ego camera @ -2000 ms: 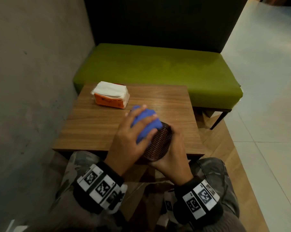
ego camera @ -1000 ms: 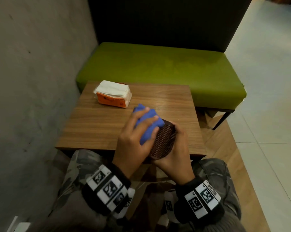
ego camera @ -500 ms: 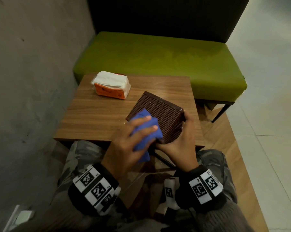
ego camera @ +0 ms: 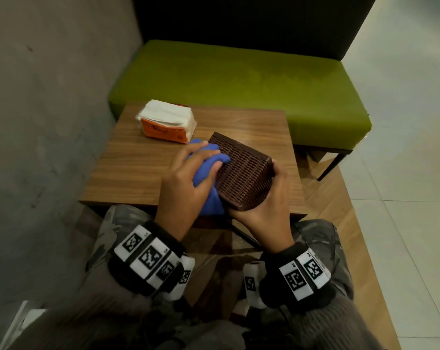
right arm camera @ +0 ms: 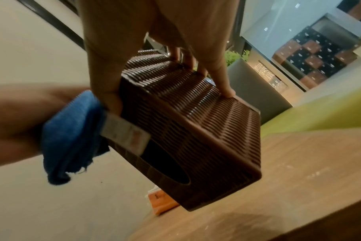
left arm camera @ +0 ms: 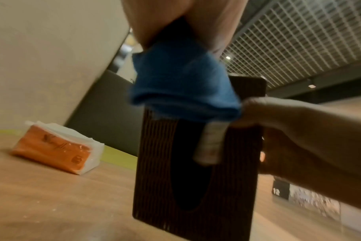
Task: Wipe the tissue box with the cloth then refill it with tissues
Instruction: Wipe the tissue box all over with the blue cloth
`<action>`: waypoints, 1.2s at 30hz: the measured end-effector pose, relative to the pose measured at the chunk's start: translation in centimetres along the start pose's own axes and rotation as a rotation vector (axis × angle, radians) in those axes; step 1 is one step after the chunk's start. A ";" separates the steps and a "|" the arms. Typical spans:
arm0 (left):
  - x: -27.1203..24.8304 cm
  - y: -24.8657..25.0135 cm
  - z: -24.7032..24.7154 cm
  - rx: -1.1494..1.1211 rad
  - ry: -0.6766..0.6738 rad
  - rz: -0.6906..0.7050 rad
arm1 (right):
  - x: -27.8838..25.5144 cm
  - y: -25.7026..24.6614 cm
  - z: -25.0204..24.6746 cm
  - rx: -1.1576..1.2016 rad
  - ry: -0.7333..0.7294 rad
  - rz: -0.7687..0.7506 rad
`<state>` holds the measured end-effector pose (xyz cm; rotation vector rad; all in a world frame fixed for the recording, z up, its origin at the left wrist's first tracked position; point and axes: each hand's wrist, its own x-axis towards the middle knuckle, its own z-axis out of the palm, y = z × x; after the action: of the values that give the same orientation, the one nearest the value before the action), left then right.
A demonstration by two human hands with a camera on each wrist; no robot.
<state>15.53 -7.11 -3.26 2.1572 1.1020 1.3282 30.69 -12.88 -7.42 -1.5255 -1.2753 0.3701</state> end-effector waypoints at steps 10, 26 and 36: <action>2.7 0.6 0.9 0.024 -0.149 0.175 | 0.0 -0.4 0.4 -0.027 -0.034 -0.077; 3.3 -0.4 1.3 0.015 0.034 0.000 | 0.3 -0.3 0.7 -0.017 -0.085 -0.122; 0.1 -4.2 -1.6 0.013 -0.093 0.024 | 0.7 0.8 -0.6 0.060 -0.173 -0.041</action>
<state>12.38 -4.51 -5.22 2.2245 1.0549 1.2201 31.79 -12.50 -7.59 -1.4383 -1.4156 0.5184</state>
